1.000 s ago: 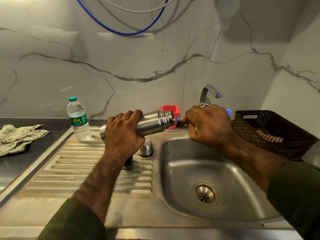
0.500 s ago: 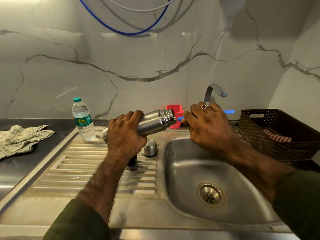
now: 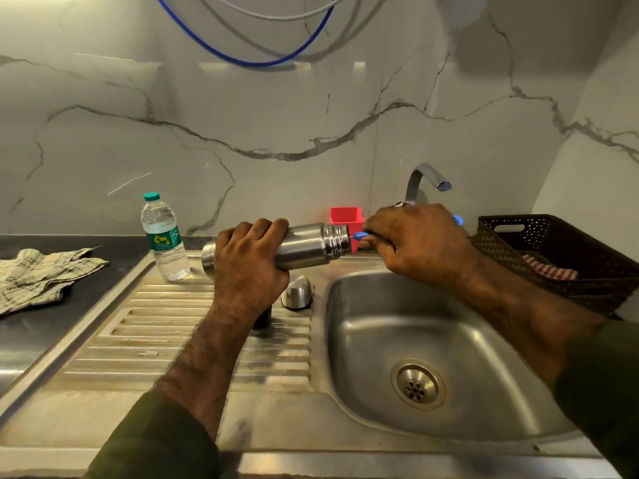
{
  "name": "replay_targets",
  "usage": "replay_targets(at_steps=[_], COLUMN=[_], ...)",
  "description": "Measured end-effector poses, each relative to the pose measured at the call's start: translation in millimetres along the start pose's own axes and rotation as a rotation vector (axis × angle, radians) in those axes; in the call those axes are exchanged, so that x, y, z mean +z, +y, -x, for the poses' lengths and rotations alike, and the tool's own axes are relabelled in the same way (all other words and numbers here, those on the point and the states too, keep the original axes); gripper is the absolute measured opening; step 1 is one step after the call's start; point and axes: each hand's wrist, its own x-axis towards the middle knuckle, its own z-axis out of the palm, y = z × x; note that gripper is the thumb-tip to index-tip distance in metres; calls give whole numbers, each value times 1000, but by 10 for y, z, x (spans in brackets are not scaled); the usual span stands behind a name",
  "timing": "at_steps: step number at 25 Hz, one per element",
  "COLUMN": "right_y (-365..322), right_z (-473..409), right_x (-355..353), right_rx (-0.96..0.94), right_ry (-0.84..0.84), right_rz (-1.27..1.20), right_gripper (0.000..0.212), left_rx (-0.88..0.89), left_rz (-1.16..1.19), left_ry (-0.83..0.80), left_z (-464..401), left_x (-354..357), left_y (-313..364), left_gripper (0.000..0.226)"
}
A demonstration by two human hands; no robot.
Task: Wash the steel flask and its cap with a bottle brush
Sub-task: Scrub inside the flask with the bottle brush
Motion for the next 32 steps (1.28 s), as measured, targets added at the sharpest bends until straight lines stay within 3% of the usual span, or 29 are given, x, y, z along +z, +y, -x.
replay_targets(at_steps=[5,11,13,19,32], right_y=[144,471,528,468,753], right_z=[-22,23,27,-29,35], right_x=[-99,-104,-93,-237,-543], right_rx=[50,276,289,224,245], right_ry=[-39,-167,-179,1,-118], right_rz=[-202,-352,-301,-183,-200], right_gripper=[33,25,28,25,23], left_rx=[21,-28,-48,-64,-49], left_rz=[-9,-35,-36,30,25], left_ry=[42,73,79,37,-9], left_z=[-17,11,8,33,35], left_x=[1,-3,-3,60,73], left_y=[-135,-479,-526,-435,-573], left_gripper=[63,62,62,69,71])
